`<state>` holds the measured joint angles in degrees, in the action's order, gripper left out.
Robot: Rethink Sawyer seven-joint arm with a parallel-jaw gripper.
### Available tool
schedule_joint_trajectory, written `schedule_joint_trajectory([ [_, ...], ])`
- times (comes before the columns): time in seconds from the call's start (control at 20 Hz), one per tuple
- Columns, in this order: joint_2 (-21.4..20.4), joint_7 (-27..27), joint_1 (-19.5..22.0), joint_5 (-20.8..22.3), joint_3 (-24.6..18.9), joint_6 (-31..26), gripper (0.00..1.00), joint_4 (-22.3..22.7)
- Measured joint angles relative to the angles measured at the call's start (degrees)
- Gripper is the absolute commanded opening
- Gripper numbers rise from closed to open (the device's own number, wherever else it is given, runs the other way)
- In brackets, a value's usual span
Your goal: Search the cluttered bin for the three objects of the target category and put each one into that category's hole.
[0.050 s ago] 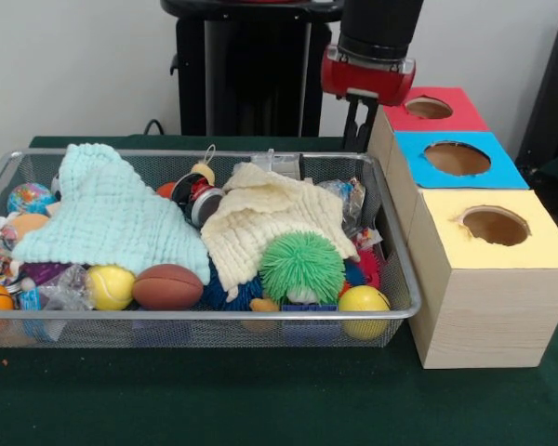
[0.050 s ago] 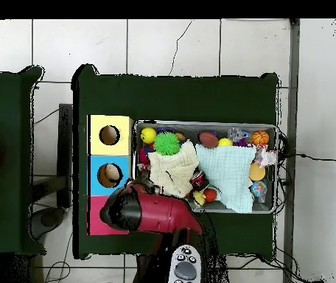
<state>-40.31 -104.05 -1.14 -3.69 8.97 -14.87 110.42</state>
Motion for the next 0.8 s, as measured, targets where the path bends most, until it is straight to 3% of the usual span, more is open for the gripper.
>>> schedule_joint_trajectory([
  [0.35,4.74,0.00,-0.01,1.04,-0.14,7.08,0.00,-0.02],
  [0.8,8.49,0.00,-0.72,1.91,-0.14,7.99,0.00,-0.03],
])
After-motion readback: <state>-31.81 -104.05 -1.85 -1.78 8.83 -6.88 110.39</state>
